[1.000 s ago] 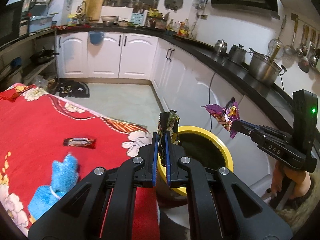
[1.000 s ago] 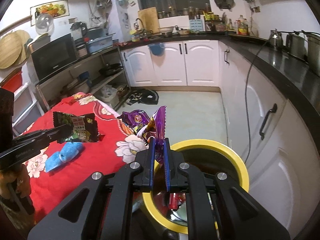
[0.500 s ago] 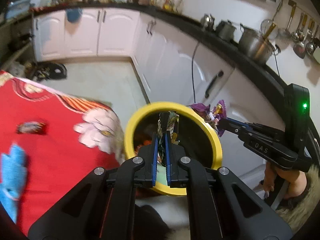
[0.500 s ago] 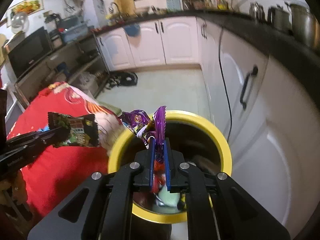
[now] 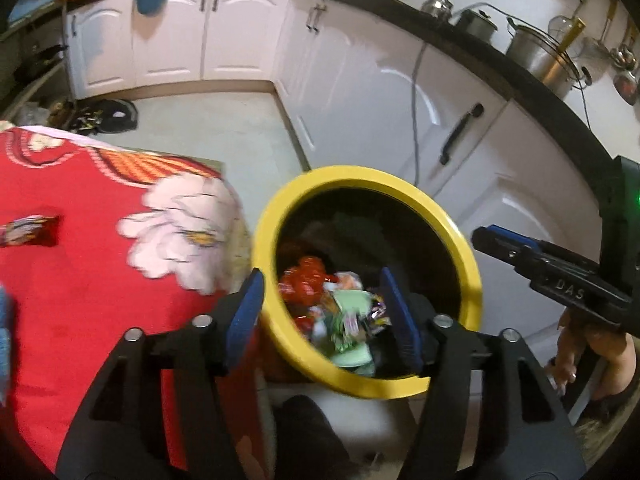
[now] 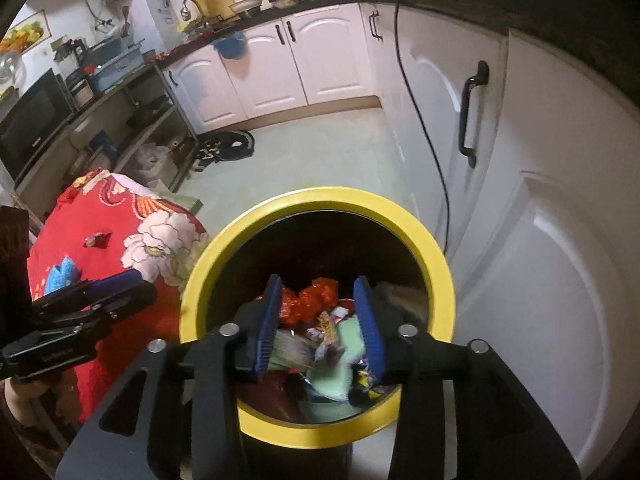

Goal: Collect trash
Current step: 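Move both open tools back from the bin toward the blue sponge and chocolate bar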

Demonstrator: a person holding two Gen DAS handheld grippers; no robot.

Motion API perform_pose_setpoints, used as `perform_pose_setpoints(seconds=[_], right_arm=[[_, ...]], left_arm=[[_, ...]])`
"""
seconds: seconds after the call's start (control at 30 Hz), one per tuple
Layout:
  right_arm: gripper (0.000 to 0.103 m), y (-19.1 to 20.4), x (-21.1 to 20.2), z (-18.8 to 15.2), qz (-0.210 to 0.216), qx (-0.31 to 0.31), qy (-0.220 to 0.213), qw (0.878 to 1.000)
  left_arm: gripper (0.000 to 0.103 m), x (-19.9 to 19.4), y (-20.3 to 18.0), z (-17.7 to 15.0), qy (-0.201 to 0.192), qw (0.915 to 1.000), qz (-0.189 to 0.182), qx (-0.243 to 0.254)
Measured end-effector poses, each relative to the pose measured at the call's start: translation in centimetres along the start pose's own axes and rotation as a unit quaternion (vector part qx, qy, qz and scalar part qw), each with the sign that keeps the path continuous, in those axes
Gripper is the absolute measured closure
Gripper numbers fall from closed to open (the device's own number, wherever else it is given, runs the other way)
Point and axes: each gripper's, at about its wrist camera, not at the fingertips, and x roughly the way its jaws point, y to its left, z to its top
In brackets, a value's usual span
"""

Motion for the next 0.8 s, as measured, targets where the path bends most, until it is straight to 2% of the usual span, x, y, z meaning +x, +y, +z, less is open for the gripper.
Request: perform_pose_setpoints(seconds=[0.23, 0.37, 0.43, 0.67, 0.8], right_arm=[[0.052, 3.6, -0.5, 0.8, 0.041, -0.035, -0.016, 0.998], [0.051, 6.9, -0.6, 1.5, 0.069, -0.072, -0.019, 0.995], [0.046, 8.8, -0.5, 1.9, 0.085, -0.089, -0.020, 0.992], [0.043, 15.1, 0.8, 3.3, 0.132, -0.144, -0.006, 0.981], [0.041, 19.1, 2.0, 4.1, 0.158, -0.186, 0.007, 0.970]], left_arm=[[0.031, -6.2, 4.0, -0.4, -0.061, 0.9964, 0.054, -0.022], [0.024, -9.7, 6.6, -0.8, -0.086, 0.9924, 0.080, -0.036], [0.022, -11.5, 8.0, -1.2, -0.095, 0.9901, 0.096, -0.039], [0.013, -14.9, 11.8, -2.7, -0.102, 0.9832, 0.145, -0.045], [0.011, -15.6, 13.6, -3.9, -0.081, 0.9838, 0.155, -0.041]])
